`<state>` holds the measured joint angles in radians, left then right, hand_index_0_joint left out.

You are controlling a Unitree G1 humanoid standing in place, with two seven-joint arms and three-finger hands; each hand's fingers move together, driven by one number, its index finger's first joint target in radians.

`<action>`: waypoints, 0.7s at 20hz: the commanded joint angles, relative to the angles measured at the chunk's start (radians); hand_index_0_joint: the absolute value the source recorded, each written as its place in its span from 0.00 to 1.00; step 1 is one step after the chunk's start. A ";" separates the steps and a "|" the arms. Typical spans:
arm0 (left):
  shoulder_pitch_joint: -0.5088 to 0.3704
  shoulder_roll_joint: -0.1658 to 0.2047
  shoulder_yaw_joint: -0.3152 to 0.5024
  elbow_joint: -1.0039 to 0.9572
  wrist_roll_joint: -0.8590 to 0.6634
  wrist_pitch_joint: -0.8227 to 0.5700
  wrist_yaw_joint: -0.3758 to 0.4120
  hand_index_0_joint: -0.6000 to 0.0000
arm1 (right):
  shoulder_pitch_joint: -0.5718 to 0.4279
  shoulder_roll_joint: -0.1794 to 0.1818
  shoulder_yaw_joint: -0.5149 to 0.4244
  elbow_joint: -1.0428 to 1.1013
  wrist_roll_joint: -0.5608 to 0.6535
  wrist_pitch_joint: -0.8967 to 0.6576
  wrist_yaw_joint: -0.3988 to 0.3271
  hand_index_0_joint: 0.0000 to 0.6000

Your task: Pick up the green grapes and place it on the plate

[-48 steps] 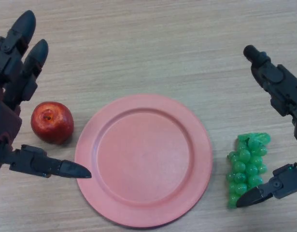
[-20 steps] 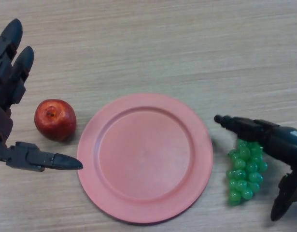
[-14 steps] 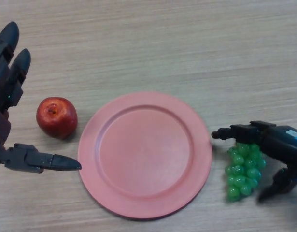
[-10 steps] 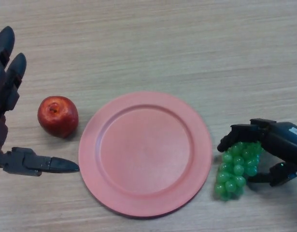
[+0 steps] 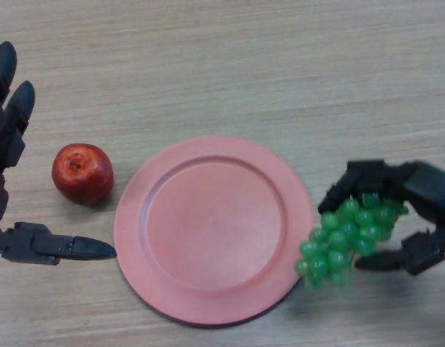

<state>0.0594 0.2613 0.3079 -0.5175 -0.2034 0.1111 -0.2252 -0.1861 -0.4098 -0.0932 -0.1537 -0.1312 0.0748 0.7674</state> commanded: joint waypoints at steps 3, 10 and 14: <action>-0.040 0.047 0.099 -0.069 -0.036 -0.116 0.030 1.00 | -0.157 0.025 0.017 -0.359 0.148 0.411 -0.053 1.00; -0.045 0.065 0.126 -0.100 -0.150 -0.107 -0.039 1.00 | -0.320 0.204 0.306 -0.382 -0.096 0.446 -0.120 1.00; -0.043 0.069 0.139 -0.088 -0.168 -0.108 -0.057 1.00 | -0.320 0.216 0.371 -0.360 -0.182 0.423 -0.104 0.50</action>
<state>0.0320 0.2784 0.3738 -0.5685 -0.3306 0.1113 -0.2731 -0.4630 -0.2009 0.3149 -0.4695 -0.3151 0.6112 0.6865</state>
